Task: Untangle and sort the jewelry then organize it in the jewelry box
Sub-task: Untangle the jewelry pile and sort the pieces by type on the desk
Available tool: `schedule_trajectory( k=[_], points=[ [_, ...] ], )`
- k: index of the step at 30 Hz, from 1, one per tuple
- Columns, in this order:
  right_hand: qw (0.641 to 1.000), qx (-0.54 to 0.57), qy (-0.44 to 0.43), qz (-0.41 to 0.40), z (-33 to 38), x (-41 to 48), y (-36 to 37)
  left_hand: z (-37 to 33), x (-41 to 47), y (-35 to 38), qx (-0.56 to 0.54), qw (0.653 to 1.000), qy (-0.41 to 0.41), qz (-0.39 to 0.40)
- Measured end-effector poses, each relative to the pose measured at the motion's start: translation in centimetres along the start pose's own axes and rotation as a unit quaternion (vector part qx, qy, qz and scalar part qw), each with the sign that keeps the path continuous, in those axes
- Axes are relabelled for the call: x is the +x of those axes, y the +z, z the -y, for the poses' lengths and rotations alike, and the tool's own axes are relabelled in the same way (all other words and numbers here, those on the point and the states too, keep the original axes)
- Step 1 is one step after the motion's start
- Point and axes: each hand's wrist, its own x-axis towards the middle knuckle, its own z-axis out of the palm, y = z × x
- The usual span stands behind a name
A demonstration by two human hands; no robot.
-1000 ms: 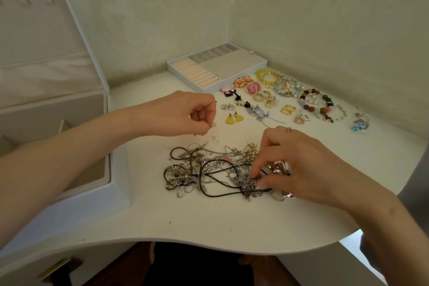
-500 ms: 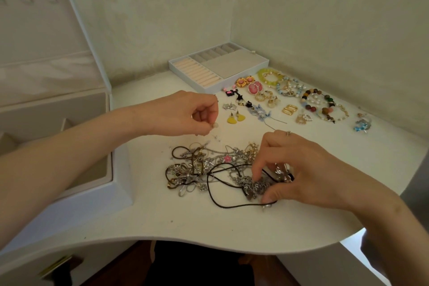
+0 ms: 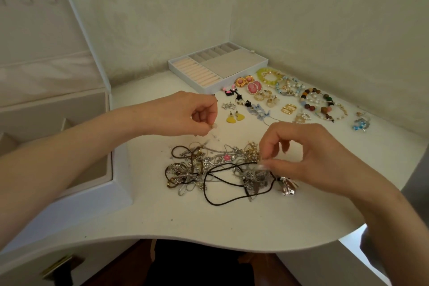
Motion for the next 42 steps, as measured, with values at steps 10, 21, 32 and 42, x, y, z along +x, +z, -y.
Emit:
schedule_trajectory(
  k=[10, 21, 32, 42],
  points=[
    [0.989, 0.139, -0.021, -0.048, 1.3, 0.9, -0.6, 0.0, 0.0, 0.0, 0.007, 1.0, -0.001, 0.007],
    [0.993, 0.044, -0.021, 0.108, 1.1, 0.6, 0.2, 0.1, 0.0, -0.1, 0.014, 1.0, -0.004, 0.012],
    [0.978, -0.139, -0.092, 0.127, 2.3, 3.1, 4.8, 0.3, 0.3, -0.7, 0.012, 1.0, 0.007, -0.009],
    [0.982, -0.14, -0.029, 0.121, 2.7, 4.7, 3.9, 0.2, 0.2, -0.8, 0.016, 1.0, 0.01, -0.014]
  ],
)
